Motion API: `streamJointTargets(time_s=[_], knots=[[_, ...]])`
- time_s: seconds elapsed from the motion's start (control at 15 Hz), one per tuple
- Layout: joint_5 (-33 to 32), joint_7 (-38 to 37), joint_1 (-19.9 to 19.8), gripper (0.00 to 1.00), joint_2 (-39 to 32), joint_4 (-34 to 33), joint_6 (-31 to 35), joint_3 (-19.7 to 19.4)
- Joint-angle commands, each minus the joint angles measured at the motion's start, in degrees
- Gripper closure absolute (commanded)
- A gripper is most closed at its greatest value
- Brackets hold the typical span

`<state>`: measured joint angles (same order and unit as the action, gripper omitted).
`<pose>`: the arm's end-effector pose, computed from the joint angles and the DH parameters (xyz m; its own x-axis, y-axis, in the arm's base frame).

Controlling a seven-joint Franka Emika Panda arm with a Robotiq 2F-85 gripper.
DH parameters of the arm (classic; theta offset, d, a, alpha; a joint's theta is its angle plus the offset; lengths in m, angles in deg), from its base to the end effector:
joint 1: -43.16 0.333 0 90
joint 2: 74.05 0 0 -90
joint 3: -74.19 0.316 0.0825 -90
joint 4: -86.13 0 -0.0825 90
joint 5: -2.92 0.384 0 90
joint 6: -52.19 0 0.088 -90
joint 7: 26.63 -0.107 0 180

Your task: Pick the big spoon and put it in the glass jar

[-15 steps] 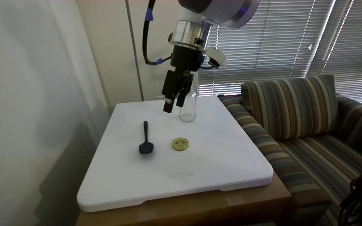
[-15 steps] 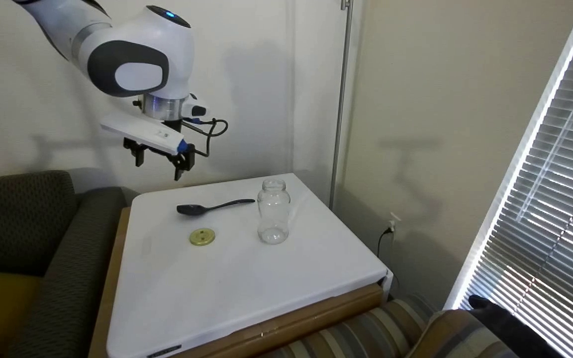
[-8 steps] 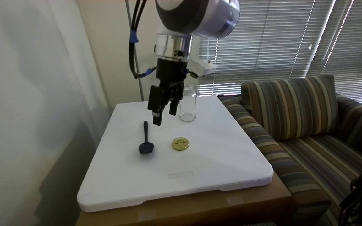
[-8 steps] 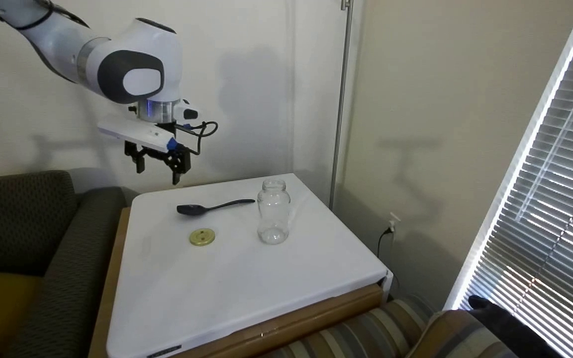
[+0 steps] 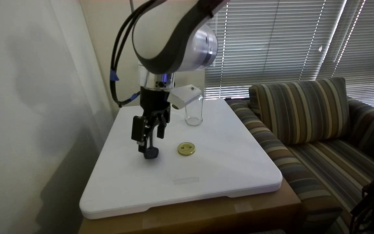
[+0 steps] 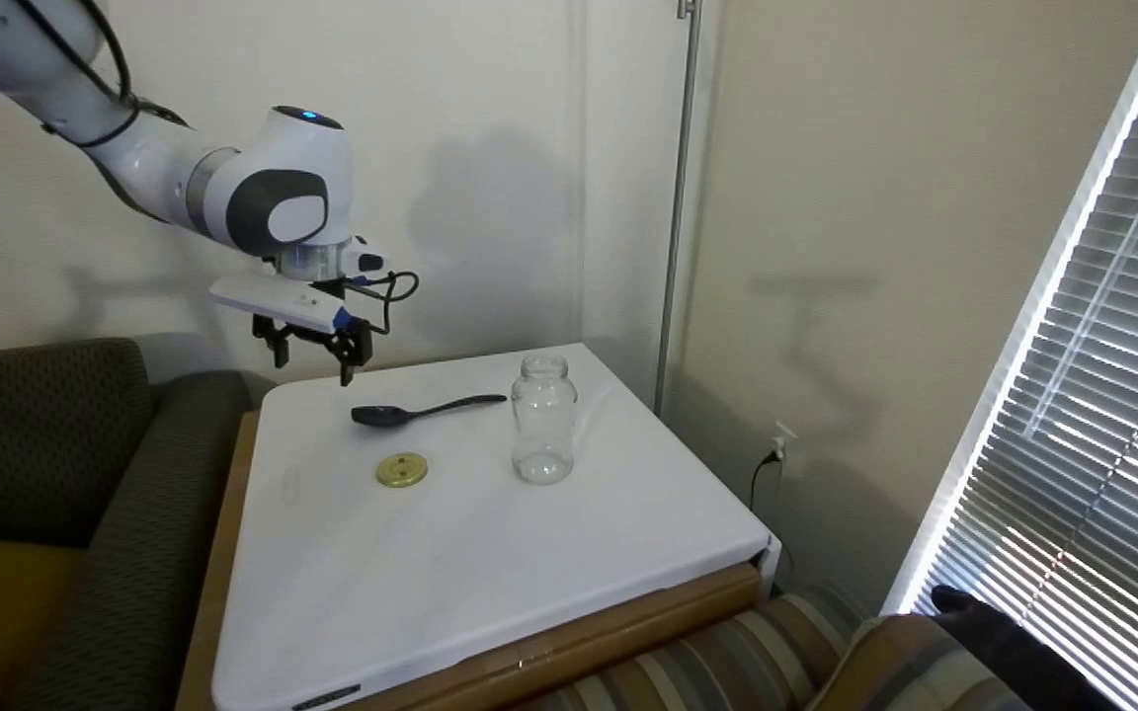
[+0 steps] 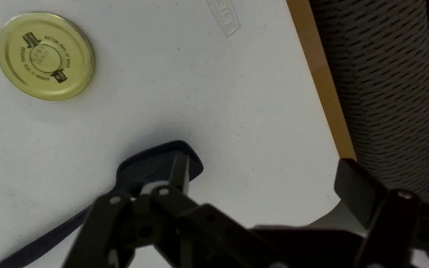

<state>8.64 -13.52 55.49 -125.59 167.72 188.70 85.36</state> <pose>0.6813 0.2666 0.1699 0.8823 0.4592 0.1032 0.4706 -0.8581 -0.2054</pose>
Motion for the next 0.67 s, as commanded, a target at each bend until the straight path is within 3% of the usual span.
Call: streamJointTargets(time_s=[0.0, 0.6], knots=[[-3.11, -1.09, 1.45, 0.00, -5.31, -7.22, -4.14, -0.41], [-11.64, -2.03, 6.13, 0.00, -11.93, -21.04, -16.00, -3.73]])
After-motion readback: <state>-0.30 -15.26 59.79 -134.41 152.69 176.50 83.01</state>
